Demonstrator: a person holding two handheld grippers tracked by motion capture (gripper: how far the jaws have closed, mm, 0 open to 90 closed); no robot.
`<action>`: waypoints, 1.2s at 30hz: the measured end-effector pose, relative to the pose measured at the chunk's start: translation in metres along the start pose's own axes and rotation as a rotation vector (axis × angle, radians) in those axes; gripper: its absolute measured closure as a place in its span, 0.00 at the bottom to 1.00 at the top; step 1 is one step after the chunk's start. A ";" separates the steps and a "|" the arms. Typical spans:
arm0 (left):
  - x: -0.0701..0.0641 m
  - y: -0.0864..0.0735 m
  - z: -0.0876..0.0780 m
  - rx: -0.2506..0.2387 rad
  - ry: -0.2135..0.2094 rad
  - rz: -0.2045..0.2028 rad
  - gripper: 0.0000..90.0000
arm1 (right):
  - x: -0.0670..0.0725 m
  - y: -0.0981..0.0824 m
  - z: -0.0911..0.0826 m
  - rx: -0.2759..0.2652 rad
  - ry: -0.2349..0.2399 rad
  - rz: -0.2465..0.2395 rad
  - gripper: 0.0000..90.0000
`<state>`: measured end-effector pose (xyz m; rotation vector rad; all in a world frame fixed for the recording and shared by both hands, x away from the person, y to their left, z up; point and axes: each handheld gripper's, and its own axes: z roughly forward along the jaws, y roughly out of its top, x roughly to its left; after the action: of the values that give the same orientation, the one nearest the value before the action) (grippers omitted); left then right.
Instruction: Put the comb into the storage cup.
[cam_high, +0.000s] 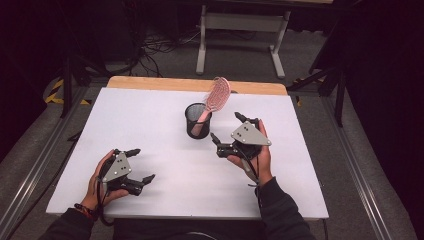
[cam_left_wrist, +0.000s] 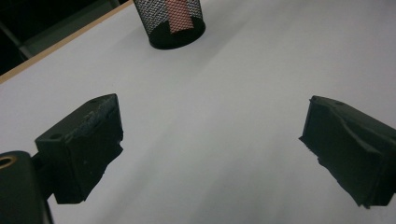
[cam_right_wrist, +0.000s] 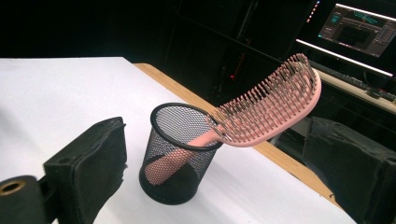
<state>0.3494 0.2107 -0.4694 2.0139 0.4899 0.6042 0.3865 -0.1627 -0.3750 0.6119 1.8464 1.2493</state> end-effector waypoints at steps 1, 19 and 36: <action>0.000 0.000 0.000 0.001 0.000 -0.001 0.07 | 0.000 0.000 -0.001 0.001 -0.001 -0.001 0.07; 0.000 0.000 0.000 0.002 -0.004 0.001 0.07 | 0.001 -0.004 -0.011 0.009 -0.002 -0.042 0.07; 0.000 0.000 0.001 0.007 -0.006 0.003 0.07 | 0.000 -0.009 -0.021 0.015 -0.007 -0.060 0.07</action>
<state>0.3498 0.2105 -0.4699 2.0230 0.4863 0.5985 0.3696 -0.1774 -0.3796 0.5639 1.8561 1.1936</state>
